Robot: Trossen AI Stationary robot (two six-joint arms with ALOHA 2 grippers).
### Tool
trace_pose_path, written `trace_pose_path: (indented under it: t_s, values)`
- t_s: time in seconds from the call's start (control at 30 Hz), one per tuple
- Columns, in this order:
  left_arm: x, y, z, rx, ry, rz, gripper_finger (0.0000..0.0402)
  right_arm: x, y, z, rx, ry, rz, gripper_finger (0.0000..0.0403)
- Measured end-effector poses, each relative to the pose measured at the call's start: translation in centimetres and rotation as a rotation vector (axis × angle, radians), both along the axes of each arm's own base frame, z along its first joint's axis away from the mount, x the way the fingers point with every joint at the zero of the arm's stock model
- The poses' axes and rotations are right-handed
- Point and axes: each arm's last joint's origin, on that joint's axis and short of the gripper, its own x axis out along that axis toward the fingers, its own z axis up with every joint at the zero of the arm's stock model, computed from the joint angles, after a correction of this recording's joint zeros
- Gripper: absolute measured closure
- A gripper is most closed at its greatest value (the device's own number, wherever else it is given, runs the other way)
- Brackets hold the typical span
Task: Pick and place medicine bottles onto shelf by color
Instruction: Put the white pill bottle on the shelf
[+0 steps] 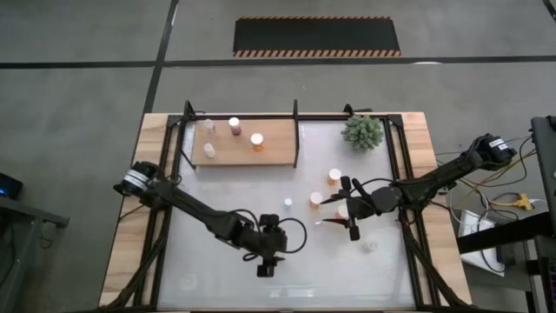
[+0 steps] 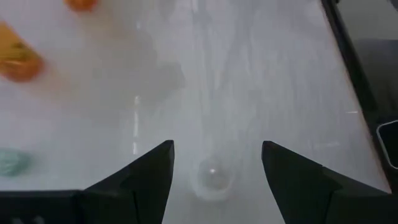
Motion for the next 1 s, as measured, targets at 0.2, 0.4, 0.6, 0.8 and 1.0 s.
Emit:
trace_pose_path:
  t_s: [0.2,0.4,0.6,0.8,1.0]
  values:
    - [0.2,-0.2,-1.0,-0.016,0.021,0.009,0.0175,-0.1,0.0,-0.3,-0.004,0.008,0.003,0.0177]
    - [0.0,-0.1,-1.6,-0.004,0.043,0.01,0.0176,-0.2,-0.1,-0.4,-0.005,0.012,0.002,0.0177]
    - [-0.1,0.0,-1.8,0.012,0.042,0.023,0.0176,-0.2,-0.1,-0.5,-0.005,0.013,0.002,0.0177]
    - [-0.1,0.1,-1.9,0.026,0.039,0.035,0.0181,-0.2,-0.1,-0.5,-0.005,0.013,0.002,0.0177]
    - [-0.3,0.1,-2.2,0.024,0.051,0.031,0.0217,-0.2,-0.1,-0.5,-0.004,0.013,0.002,0.0177]
